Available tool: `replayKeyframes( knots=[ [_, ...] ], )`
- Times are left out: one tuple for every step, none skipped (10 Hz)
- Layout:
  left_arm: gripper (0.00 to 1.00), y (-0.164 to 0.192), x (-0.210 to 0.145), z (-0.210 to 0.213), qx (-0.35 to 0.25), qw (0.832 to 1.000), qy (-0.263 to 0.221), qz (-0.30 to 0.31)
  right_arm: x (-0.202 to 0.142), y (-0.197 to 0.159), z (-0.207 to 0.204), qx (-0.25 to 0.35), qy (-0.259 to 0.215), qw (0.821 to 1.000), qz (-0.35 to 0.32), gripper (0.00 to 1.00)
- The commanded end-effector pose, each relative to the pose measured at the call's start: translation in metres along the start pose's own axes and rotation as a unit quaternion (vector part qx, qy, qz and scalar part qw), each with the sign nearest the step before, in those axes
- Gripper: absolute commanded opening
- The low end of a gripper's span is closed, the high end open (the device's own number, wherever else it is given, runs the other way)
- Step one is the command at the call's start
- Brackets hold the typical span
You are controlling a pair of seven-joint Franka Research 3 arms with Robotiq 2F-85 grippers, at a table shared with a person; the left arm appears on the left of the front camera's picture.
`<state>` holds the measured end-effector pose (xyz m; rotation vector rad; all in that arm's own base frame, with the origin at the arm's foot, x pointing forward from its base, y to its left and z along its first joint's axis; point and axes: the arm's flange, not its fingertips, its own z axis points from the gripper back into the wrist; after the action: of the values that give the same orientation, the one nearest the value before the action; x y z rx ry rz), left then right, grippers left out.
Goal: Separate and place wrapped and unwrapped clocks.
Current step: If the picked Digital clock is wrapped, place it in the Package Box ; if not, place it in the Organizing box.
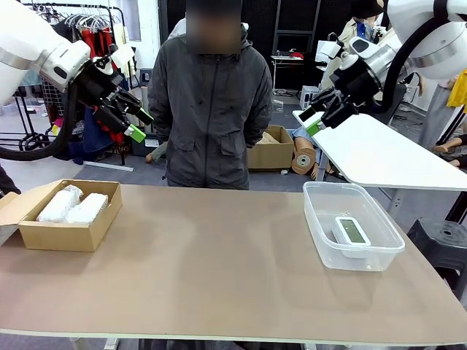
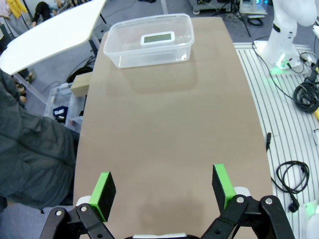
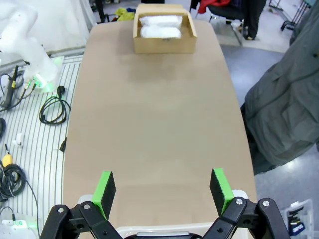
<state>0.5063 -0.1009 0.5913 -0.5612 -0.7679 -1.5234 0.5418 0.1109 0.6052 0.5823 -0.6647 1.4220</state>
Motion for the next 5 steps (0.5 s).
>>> replayKeyframes(
  knots=[
    [1.00, -0.0010, -0.0008, 0.0012, 0.000, 1.000, 0.006, -0.004, 0.0015, 0.0003, -0.0001, -0.001, -0.001, 1.000, 0.003, 1.00],
    [1.00, -0.0010, -0.0008, 0.0012, 0.000, 1.000, 0.006, -0.004, 0.0015, 0.0003, -0.0001, -0.001, -0.001, 1.000, 0.003, 1.00],
    [1.00, -0.0010, -0.0008, 0.0012, 0.000, 1.000, 0.006, -0.004, 0.0015, 0.0003, -0.0001, -0.001, -0.001, 1.000, 0.003, 1.00],
    [1.00, -0.0010, -0.0008, 0.0012, 0.000, 1.000, 0.006, -0.004, 0.0015, 0.0003, -0.0001, -0.001, -0.001, 1.000, 0.003, 1.00],
    [1.00, -0.0010, -0.0008, 0.0012, 0.000, 1.000, 0.006, -0.004, 0.0015, 0.0003, -0.0001, -0.001, -0.001, 1.000, 0.003, 1.00]
  ],
)
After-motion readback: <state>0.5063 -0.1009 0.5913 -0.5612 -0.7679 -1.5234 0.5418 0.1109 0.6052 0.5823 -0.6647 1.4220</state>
